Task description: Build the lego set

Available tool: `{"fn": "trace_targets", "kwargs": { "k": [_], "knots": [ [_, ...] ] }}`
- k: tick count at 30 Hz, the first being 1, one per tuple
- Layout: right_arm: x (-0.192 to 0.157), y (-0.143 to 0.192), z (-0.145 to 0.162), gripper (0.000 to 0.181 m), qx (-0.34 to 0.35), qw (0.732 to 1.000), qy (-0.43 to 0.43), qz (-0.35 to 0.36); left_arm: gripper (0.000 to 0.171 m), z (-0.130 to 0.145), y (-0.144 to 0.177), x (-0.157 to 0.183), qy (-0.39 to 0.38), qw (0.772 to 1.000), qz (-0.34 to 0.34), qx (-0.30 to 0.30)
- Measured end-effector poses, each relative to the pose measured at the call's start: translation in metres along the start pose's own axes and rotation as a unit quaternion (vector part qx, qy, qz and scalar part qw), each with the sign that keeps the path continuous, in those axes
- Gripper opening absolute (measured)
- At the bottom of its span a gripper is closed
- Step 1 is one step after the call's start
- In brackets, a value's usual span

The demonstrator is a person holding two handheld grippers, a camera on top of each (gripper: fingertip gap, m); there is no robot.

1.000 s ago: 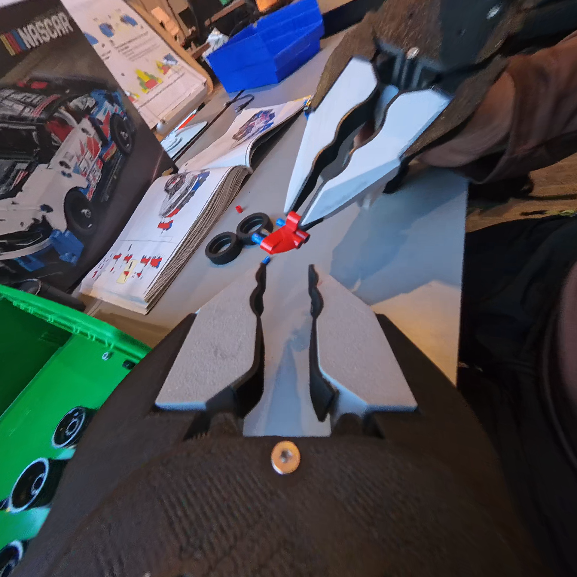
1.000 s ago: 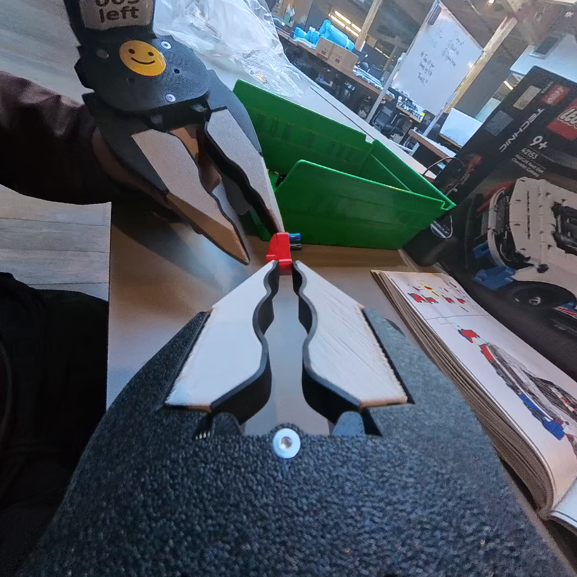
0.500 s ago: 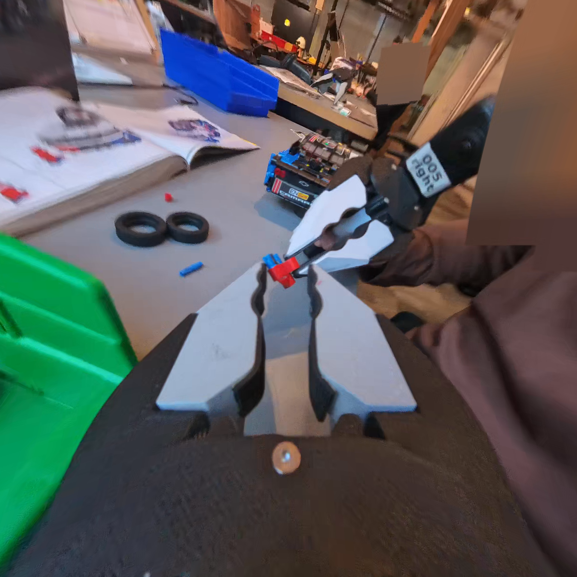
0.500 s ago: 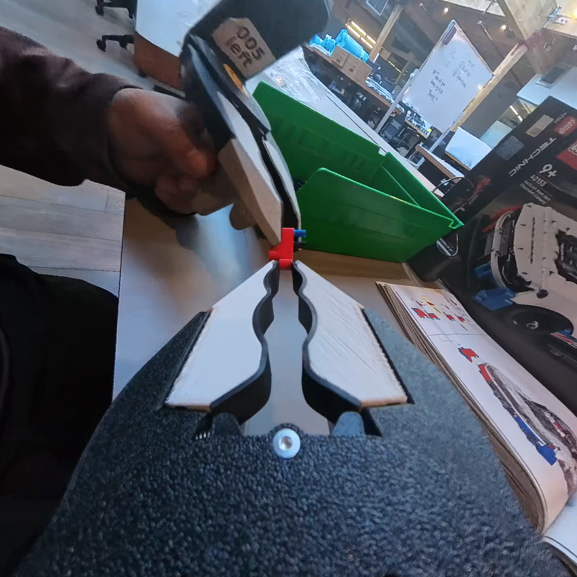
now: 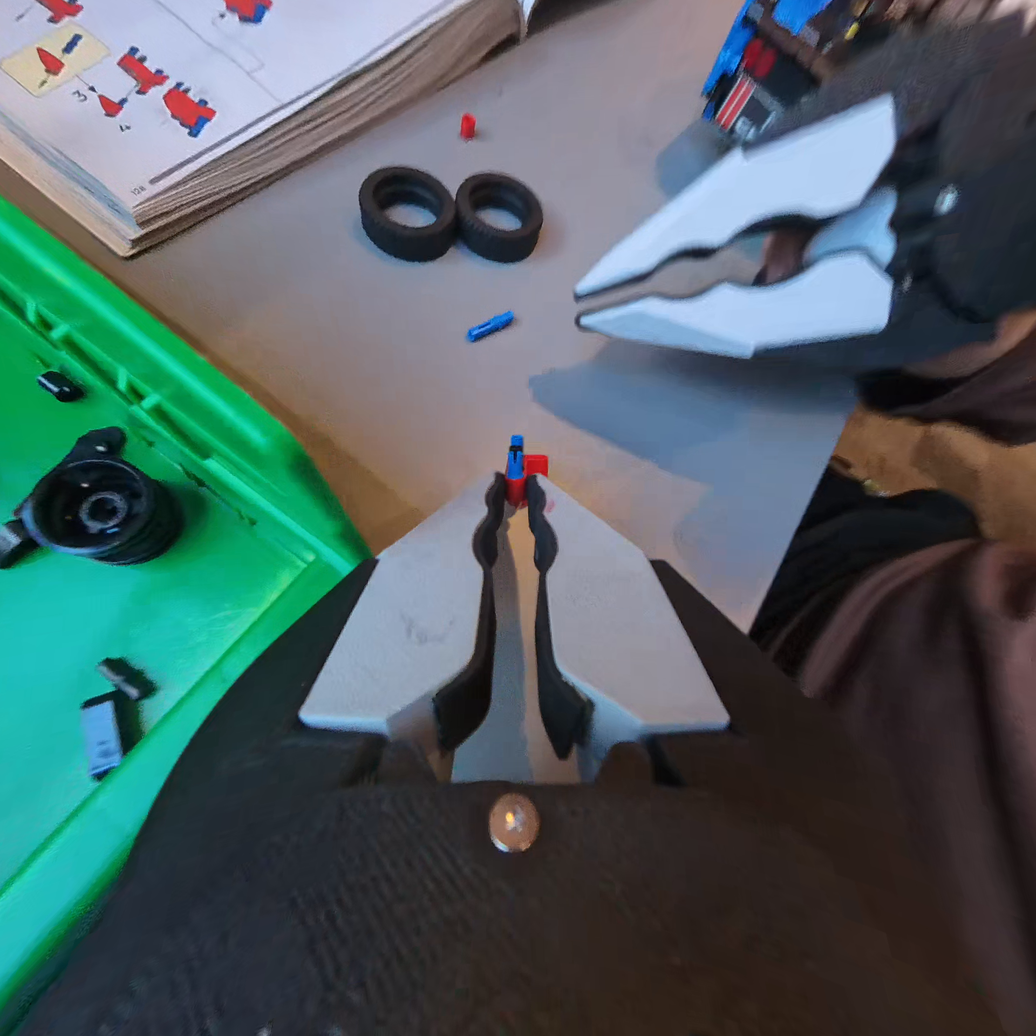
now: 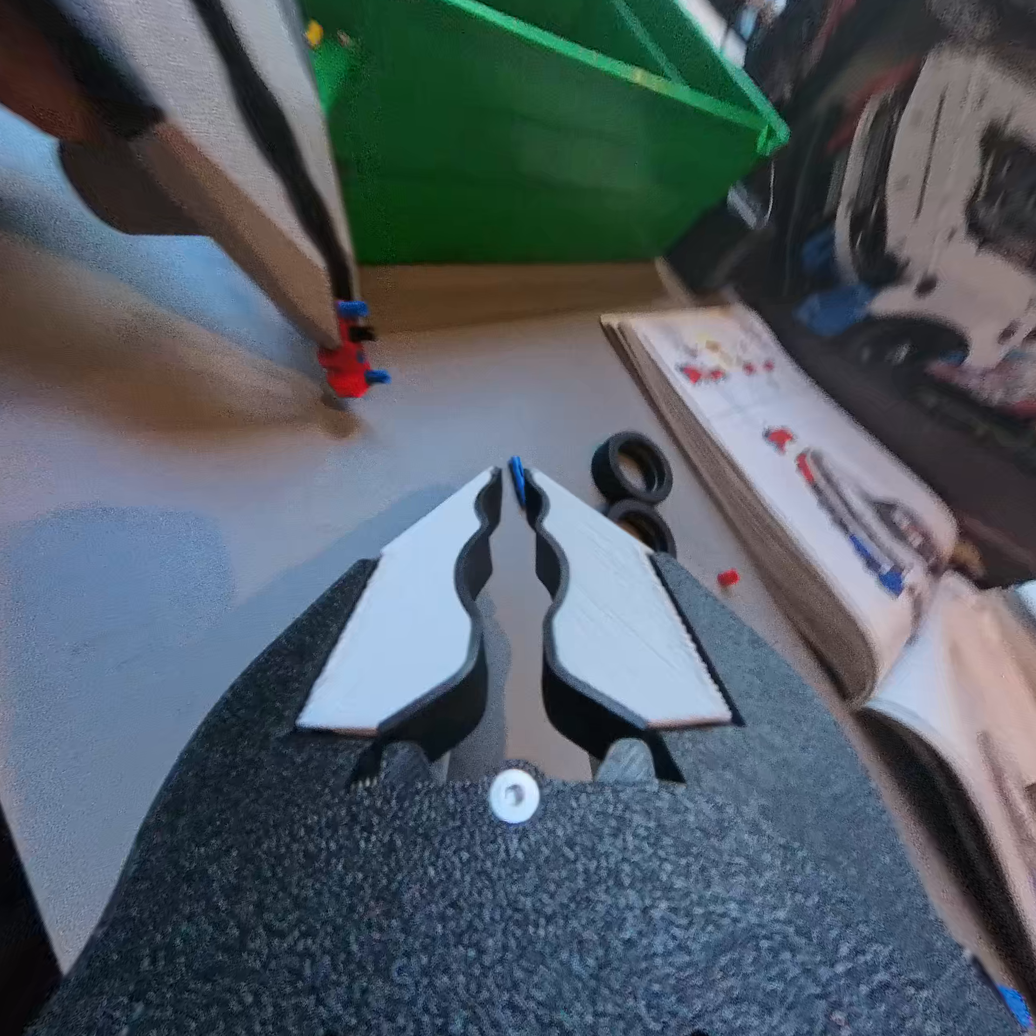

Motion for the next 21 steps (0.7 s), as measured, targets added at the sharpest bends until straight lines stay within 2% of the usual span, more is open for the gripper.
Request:
{"fn": "trace_targets", "kwargs": {
  "k": [2, 5, 8, 11, 15, 19, 21],
  "knots": [
    [0.008, -0.005, 0.008, 0.014, -0.026, 0.998, -0.050, -0.024, 0.005, 0.001, -0.002, -0.002, -0.041, 0.999, -0.022, -0.026],
    [0.014, -0.014, 0.011, 0.019, -0.047, 0.996, -0.067, -0.044, 0.005, 0.001, -0.004, 0.000, -0.091, 0.994, -0.036, -0.048],
    [0.013, -0.024, 0.014, 0.020, -0.080, 0.992, -0.063, -0.075, 0.005, -0.001, -0.007, 0.003, -0.095, 0.993, -0.033, -0.056],
    [0.019, -0.027, 0.014, 0.019, -0.103, 0.988, -0.074, -0.091, 0.011, 0.003, -0.009, 0.008, -0.076, 0.994, 0.000, -0.078],
    [0.027, -0.028, 0.015, 0.016, -0.138, 0.987, -0.028, -0.082, 0.014, 0.007, -0.010, 0.009, -0.057, 0.995, 0.010, -0.077],
    [0.019, -0.036, 0.008, 0.004, -0.138, 0.983, 0.040, -0.109, 0.014, 0.011, -0.012, 0.010, -0.047, 0.996, 0.015, -0.079],
    [0.014, -0.037, 0.005, 0.001, -0.141, 0.979, 0.065, -0.130, 0.008, 0.012, -0.014, 0.010, -0.041, 0.996, 0.014, -0.080]
  ]
}}
Point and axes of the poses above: each gripper's, where its closed fingertips meet, y back along the fingers, z out of its underside, x = y × z across the jaws, the point moved 4 cm from there along y, back along the fingers, and after that the axes turned 12 degrees about -z, right-handed, at the moved point
